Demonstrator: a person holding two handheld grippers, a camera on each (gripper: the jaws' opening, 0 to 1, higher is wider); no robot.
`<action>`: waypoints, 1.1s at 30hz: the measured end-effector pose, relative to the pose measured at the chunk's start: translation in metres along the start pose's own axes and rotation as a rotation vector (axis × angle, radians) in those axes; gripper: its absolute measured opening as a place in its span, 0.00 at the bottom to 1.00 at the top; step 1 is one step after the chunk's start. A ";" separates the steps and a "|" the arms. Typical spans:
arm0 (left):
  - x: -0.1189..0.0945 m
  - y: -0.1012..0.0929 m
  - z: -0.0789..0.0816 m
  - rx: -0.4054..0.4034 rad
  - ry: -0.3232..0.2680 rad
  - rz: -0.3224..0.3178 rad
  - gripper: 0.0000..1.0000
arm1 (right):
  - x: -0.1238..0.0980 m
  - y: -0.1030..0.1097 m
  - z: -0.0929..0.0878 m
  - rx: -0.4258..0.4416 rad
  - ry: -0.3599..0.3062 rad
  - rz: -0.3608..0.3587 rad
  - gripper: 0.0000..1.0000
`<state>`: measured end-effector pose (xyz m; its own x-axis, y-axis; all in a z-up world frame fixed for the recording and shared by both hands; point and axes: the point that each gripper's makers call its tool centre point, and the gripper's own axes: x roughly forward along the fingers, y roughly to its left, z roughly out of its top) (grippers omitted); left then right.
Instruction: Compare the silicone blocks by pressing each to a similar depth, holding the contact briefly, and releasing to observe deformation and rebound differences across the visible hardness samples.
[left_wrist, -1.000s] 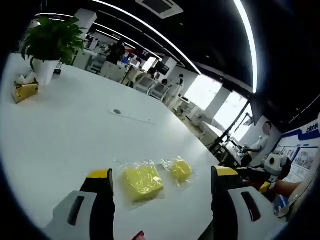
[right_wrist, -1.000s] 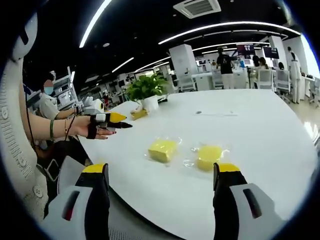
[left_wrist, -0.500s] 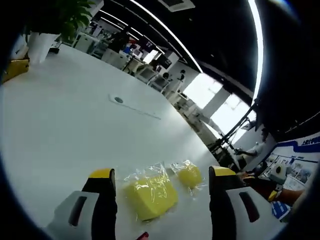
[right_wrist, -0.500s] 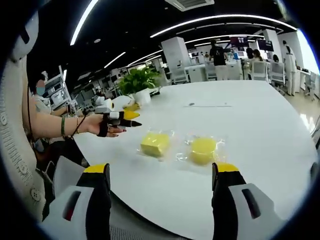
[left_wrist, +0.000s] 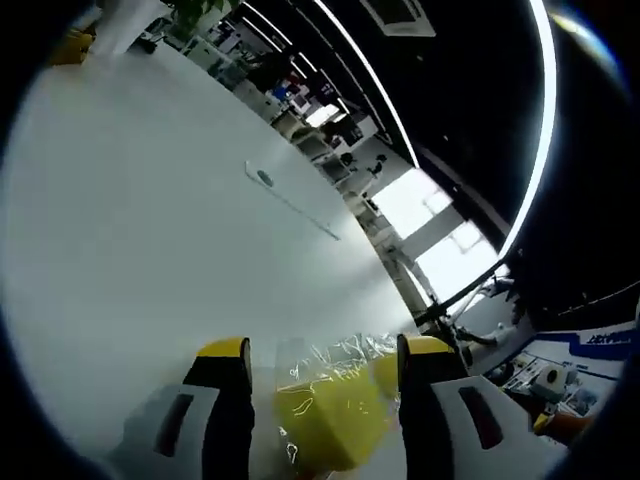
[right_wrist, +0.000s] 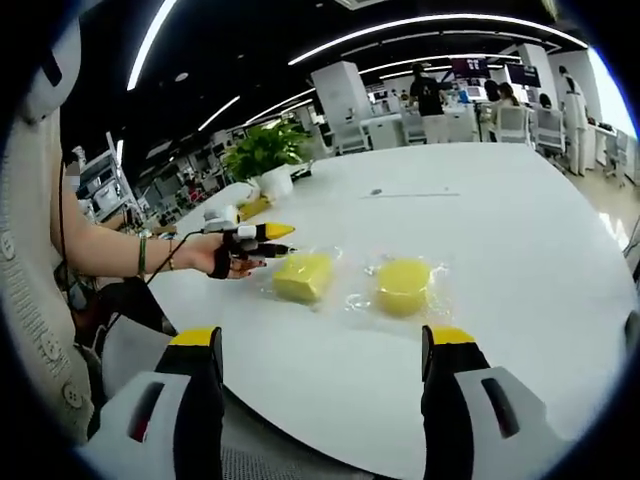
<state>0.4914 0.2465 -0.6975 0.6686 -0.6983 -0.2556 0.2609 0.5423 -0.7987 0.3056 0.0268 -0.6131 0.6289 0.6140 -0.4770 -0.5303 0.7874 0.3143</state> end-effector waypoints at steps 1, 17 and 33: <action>0.002 0.001 0.001 -0.007 -0.012 -0.012 0.48 | 0.000 -0.001 0.000 0.001 0.002 -0.002 0.76; 0.017 0.033 -0.010 -0.110 0.034 -0.055 0.14 | 0.007 -0.010 -0.004 0.017 0.026 -0.019 0.75; 0.003 0.041 -0.004 -0.267 -0.059 -0.073 0.08 | 0.003 -0.015 -0.003 0.022 0.021 -0.042 0.73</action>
<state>0.5011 0.2646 -0.7331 0.6964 -0.6982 -0.1659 0.1224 0.3433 -0.9312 0.3142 0.0163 -0.6214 0.6384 0.5792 -0.5069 -0.4909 0.8136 0.3114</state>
